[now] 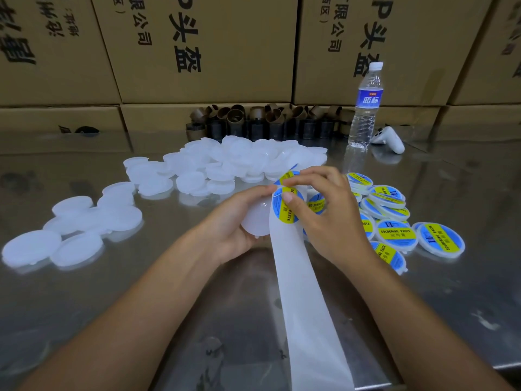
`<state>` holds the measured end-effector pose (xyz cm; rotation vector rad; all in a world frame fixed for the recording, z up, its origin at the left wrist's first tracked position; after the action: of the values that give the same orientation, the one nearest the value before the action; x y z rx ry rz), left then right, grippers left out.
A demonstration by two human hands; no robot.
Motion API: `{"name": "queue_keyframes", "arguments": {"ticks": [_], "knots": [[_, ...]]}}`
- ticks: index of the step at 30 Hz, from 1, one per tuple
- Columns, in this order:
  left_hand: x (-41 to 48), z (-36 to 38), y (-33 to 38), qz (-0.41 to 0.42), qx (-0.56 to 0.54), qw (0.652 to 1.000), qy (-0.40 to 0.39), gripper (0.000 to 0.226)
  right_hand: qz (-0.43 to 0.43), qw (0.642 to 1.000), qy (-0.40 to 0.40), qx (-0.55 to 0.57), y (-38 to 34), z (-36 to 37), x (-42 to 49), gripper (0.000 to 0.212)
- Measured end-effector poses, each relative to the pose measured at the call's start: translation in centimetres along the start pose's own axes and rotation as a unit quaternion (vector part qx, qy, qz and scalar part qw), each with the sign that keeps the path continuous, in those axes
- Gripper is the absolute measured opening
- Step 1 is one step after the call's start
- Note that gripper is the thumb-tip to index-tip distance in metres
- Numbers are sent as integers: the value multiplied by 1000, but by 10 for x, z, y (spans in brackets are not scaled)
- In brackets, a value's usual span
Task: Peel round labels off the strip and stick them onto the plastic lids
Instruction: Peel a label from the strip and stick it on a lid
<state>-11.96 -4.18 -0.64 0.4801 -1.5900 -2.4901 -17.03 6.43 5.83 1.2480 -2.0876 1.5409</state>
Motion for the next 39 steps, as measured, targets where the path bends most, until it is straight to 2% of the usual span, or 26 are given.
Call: {"name": "queue_keyframes", "arguments": {"ticks": [7,15,22,26,29,32,37,39], "knots": [[0,0,1,5,12,1000,-2,31,6,1000,-21,17,1,4,0,18],[0,-1,3,18,22,1000,7,38,12,999,-31,11,4,6,1,15],[0,0,3,21,30,999,2,33,-3,1000,-11,7,2,2,0,19],[4,-7,4,41,64,996,40,31,-9,1000,7,-20,2,0,0,23],[3,-16,10,83,125,984,97,26,-1,1000,6,-26,3,1,-1,22],[1,-22,19,137,212,955,156,17,31,999,5,2,6,2,0,24],[-1,-25,30,198,317,903,210,20,104,989,34,95,16,-3,2,44],[-2,-27,32,203,332,894,223,20,132,980,64,134,23,-9,2,50]]}}
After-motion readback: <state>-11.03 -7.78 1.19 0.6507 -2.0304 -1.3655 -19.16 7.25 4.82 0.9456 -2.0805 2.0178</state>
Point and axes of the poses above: each hand's wrist, its own x-axis towards the middle knuckle, its own z-axis out of the palm, y = z × x, the point moved 9 cm from there along x, towards the middle knuckle, and after that the axes turned 1 degree about -x, right-handed, at the moved point
